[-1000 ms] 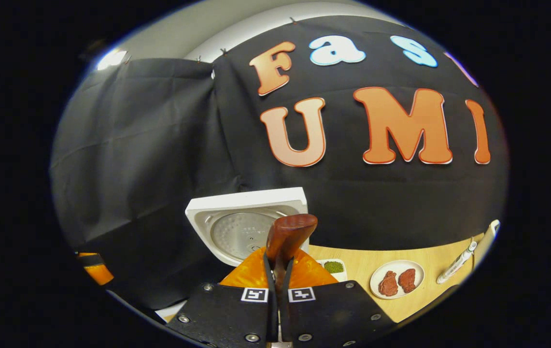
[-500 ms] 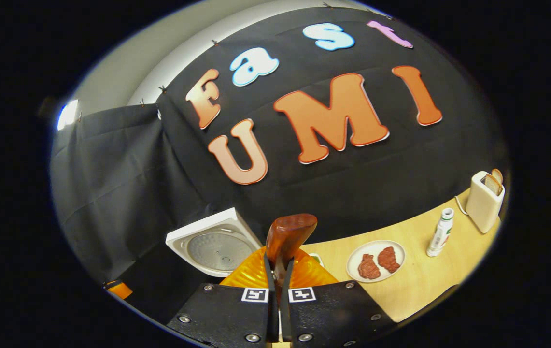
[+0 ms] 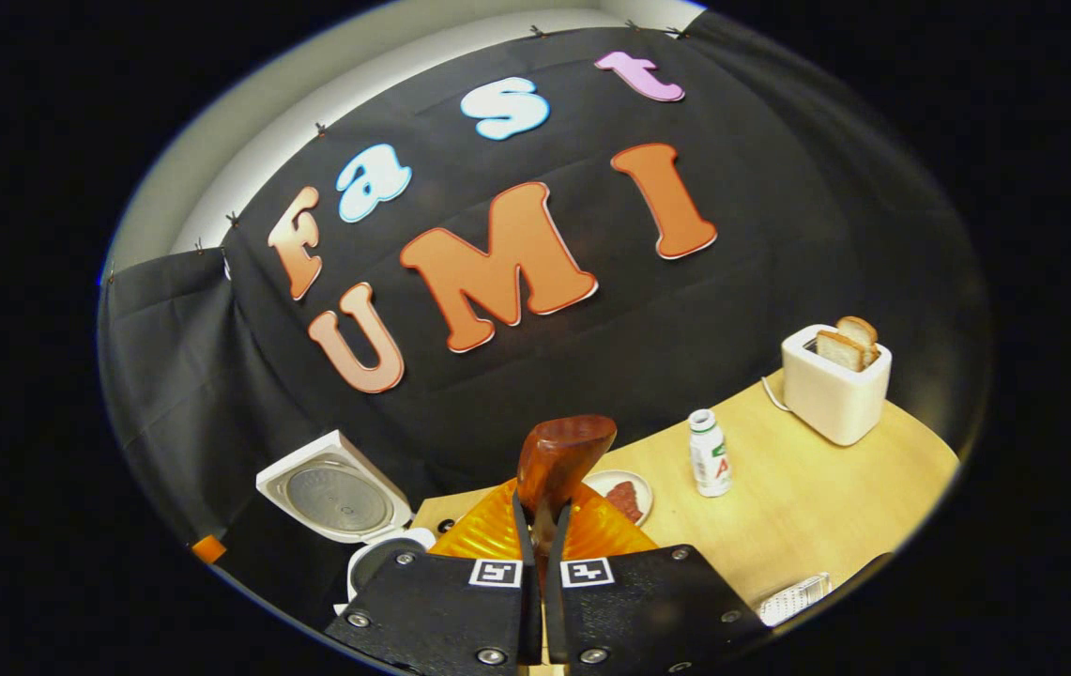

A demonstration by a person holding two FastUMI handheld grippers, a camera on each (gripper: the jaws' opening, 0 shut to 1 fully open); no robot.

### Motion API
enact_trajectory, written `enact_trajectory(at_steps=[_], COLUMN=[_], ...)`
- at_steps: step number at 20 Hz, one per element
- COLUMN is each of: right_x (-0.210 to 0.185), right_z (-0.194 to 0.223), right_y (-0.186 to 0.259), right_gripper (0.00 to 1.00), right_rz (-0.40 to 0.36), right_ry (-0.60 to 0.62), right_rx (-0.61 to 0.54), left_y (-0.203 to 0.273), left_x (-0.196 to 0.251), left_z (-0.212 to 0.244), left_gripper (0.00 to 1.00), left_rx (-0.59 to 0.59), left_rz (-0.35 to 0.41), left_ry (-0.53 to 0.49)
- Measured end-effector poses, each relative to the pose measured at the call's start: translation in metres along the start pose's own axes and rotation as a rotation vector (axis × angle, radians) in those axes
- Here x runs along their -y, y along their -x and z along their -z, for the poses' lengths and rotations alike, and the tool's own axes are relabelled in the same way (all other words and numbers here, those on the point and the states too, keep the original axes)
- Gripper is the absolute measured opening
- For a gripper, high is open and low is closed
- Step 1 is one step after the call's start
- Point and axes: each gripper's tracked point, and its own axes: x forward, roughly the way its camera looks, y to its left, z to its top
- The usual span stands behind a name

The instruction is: Close the left gripper, press the button to open the rice cooker; take a wooden spoon from the chopstick holder with the right hand, scoop a spoonful of rice and pour it into the rice cooker, then put the wooden spoon back into the chopstick holder.

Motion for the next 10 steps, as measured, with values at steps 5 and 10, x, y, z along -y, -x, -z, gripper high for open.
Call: enact_trajectory(at_steps=[5,10], right_x=[0.078,0.149], right_z=[0.002,0.028], right_y=[0.046,0.085], right_gripper=[0.01,0.01], right_rz=[0.12,0.23], right_ry=[-0.043,-0.053], right_rx=[0.004,-0.022], left_y=[-0.001,0.0], left_x=[0.016,0.03], left_z=[0.0,0.003], left_gripper=[1.0,1.0], left_rx=[0.003,-0.001], left_rz=[0.015,0.027], left_ry=[-0.017,-0.032])
